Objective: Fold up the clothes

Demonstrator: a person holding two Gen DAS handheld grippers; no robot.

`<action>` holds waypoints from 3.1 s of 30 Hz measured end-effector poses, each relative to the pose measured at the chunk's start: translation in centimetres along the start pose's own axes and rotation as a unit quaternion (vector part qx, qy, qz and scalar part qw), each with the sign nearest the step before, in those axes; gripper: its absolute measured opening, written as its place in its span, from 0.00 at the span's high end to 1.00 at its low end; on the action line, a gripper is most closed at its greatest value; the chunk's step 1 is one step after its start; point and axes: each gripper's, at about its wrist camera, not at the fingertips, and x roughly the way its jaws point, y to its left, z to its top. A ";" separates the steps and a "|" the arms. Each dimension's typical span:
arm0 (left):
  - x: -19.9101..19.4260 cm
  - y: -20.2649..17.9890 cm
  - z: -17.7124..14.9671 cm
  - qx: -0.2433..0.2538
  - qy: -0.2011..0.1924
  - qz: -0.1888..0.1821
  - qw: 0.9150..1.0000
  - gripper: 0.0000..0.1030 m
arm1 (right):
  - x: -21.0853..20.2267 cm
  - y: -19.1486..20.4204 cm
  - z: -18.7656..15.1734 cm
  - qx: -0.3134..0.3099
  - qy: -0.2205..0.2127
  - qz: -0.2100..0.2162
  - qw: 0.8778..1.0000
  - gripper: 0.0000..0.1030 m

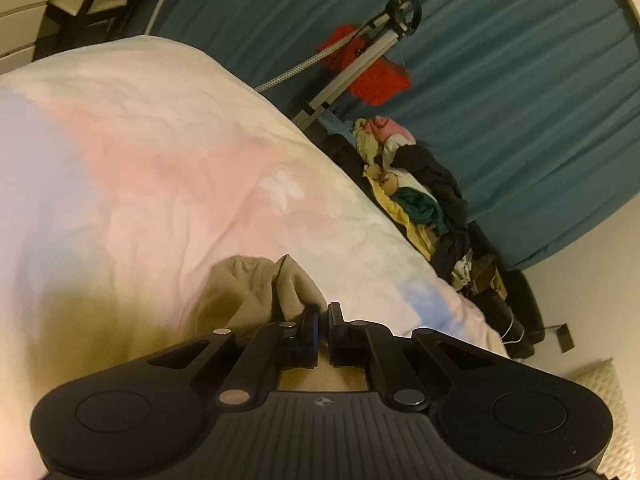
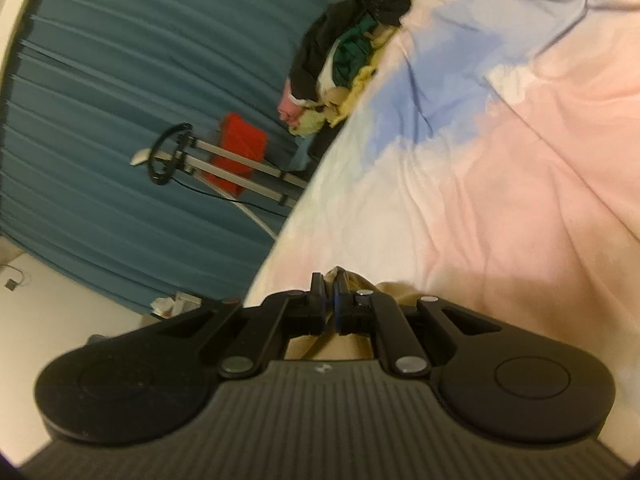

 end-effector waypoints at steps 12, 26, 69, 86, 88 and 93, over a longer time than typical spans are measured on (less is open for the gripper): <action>5.0 1.2 0.5 0.078 -0.002 0.001 0.997 0.94 | 4.6 -0.8 0.5 -0.058 0.015 -0.019 0.998 0.91; -0.1 -2.0 -2.3 0.193 -0.065 0.000 0.979 0.21 | 0.5 4.4 -1.8 -0.194 0.002 0.014 0.981 0.12; -0.2 -0.7 -8.0 0.299 -0.032 0.060 0.952 0.18 | -0.4 4.5 -8.2 -0.407 0.016 -0.008 0.913 0.47; 0.7 1.5 -10.2 0.268 0.021 0.112 0.957 0.17 | 0.1 0.2 -9.6 -0.409 0.044 -0.050 0.910 0.48; 0.6 1.9 -10.1 0.256 0.025 0.110 0.960 0.17 | 0.4 -0.4 -9.6 -0.400 0.053 -0.049 0.913 0.48; -0.2 1.2 -10.7 0.276 0.016 0.122 0.953 0.17 | 0.5 -0.7 -9.9 -0.400 0.058 -0.049 0.914 0.48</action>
